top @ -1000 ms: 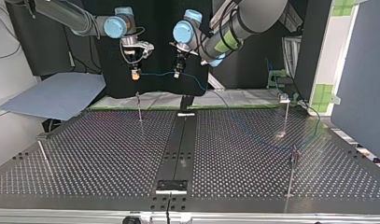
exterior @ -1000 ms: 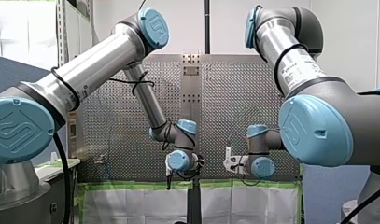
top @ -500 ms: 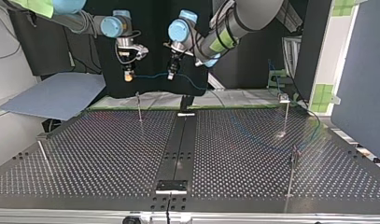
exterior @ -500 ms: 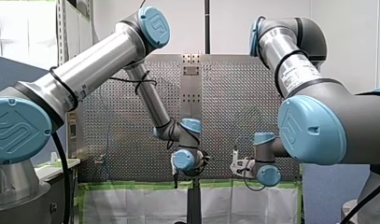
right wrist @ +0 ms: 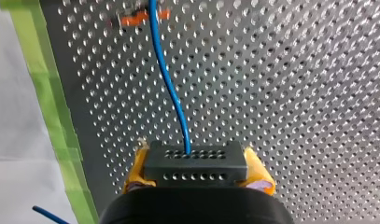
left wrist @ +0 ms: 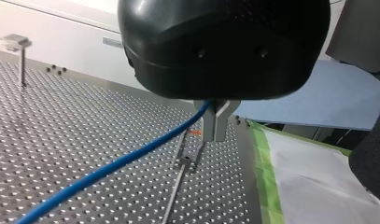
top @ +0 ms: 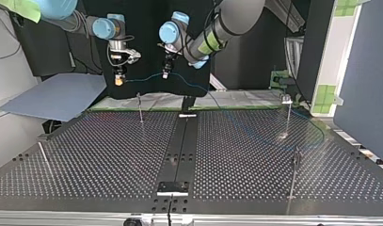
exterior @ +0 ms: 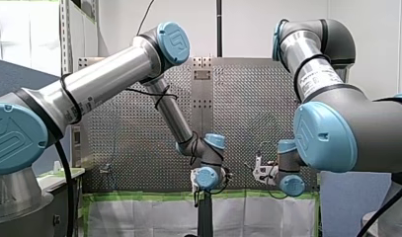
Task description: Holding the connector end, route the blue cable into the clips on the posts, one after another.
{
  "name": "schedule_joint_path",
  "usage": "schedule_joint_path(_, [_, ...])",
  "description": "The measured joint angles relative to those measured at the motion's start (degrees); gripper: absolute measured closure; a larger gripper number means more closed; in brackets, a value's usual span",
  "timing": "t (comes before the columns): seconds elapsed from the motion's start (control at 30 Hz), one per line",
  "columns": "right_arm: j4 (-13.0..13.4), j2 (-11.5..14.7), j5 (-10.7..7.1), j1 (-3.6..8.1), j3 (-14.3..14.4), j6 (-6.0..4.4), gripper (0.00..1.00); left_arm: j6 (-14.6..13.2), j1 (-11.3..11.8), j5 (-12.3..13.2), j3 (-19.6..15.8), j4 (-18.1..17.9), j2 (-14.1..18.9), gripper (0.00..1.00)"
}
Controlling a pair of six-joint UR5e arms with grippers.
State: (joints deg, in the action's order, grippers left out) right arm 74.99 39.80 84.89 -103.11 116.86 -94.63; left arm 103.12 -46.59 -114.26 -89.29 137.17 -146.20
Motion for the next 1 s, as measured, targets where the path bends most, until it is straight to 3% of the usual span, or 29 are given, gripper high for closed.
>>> schedule_joint_path(0.17, [0.1, -0.3, -2.27, 2.39, -0.2, 0.61, 1.00, 0.0, -0.8, -0.5, 2.9, 1.7, -2.9, 1.00])
schedule_joint_path(0.33, [-0.8, -2.4, -5.02, 4.72, -1.8, 2.88, 1.00, 0.0, -2.0, -2.4, 5.9, 2.9, -5.9, 1.00])
schedule_joint_path(0.4, [-1.7, -3.5, -5.62, 5.25, -2.5, 3.90, 1.00, -0.1, -2.3, -3.4, 7.0, 2.9, -6.9, 1.00])
schedule_joint_path(0.6, [-4.9, -5.0, -6.36, 5.65, -4.7, 5.67, 1.00, -0.4, -2.5, -5.7, 10.9, 2.4, -7.9, 1.00])
schedule_joint_path(0.77, [-6.4, -5.1, -7.10, 5.83, -5.5, 5.73, 1.00, -0.4, -2.5, -6.7, 14.1, 2.6, -8.7, 1.00])
schedule_joint_path(1.0, [-6.6, -5.1, -7.30, 7.12, -6.1, 5.15, 1.00, 0.1, -2.3, -6.9, 18.2, 3.1, -10.5, 1.00])
